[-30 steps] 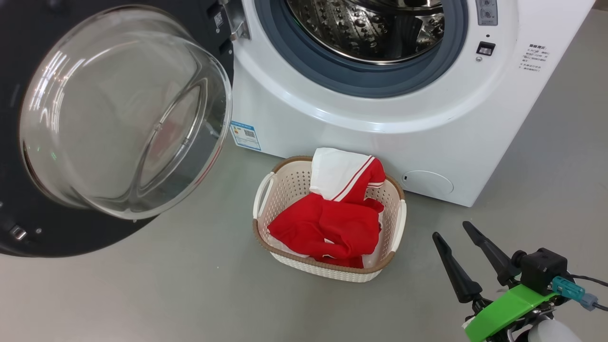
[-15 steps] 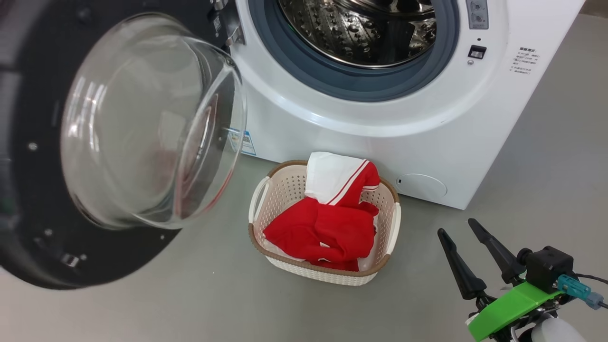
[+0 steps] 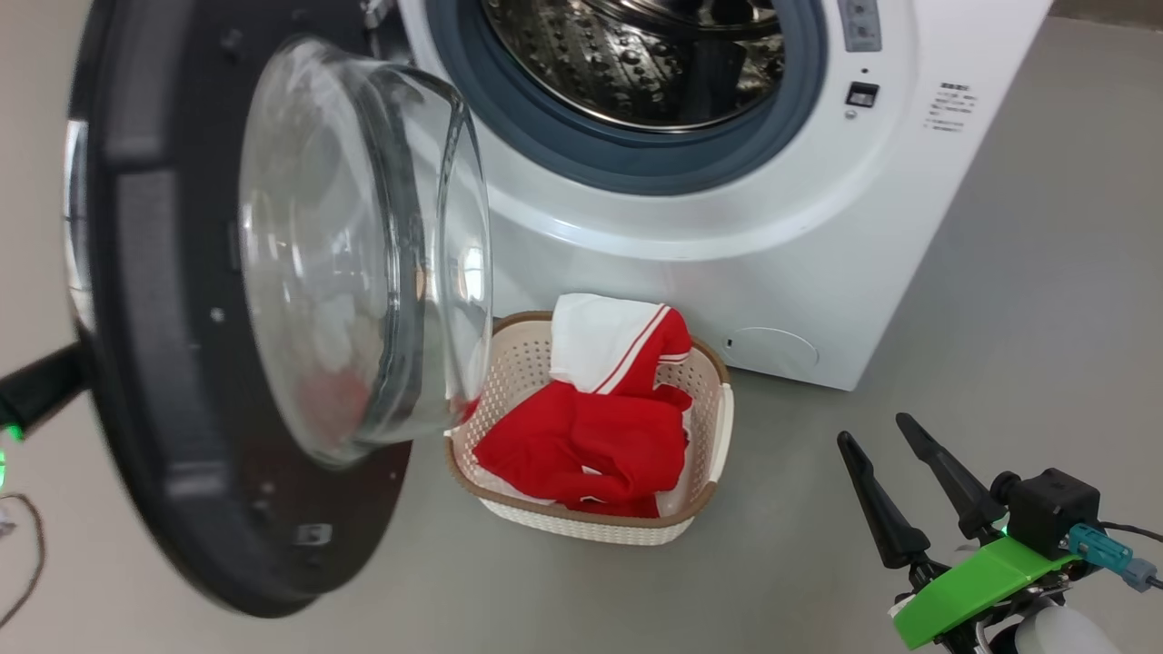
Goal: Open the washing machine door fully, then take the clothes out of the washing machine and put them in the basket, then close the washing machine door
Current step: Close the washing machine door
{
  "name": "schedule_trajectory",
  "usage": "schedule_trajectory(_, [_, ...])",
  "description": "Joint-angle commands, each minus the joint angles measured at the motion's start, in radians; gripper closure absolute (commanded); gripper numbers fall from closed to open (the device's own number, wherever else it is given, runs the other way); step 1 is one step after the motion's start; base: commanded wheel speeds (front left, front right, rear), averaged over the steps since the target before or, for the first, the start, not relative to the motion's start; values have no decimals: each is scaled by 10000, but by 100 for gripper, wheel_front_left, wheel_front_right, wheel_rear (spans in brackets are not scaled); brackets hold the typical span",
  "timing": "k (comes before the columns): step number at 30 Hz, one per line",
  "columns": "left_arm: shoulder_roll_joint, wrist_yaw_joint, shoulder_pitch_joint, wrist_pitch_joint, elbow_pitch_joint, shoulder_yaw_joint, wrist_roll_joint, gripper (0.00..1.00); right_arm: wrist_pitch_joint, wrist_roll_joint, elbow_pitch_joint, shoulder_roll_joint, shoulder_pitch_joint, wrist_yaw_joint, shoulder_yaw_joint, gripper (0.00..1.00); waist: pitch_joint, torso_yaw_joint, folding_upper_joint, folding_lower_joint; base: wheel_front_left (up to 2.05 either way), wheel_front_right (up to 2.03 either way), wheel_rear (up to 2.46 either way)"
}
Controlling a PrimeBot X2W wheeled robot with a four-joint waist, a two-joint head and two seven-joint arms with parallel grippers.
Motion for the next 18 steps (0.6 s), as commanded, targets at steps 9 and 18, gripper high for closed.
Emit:
schedule_trajectory(9, [-319, -36, -451, 215, -2010, -738, -369, 100, -120, -157, -338, -13, -76, 16, 16, 0, 342, -954, 0, 0, 0, 0, 0])
schedule_trajectory(18, [-1006, -36, -1160, -566, -2008, -1456, 44, 100, -120, -178, -389, 227, -243, 16, -95, 0, 631, -1848, 0, 0, 0, 0, 0])
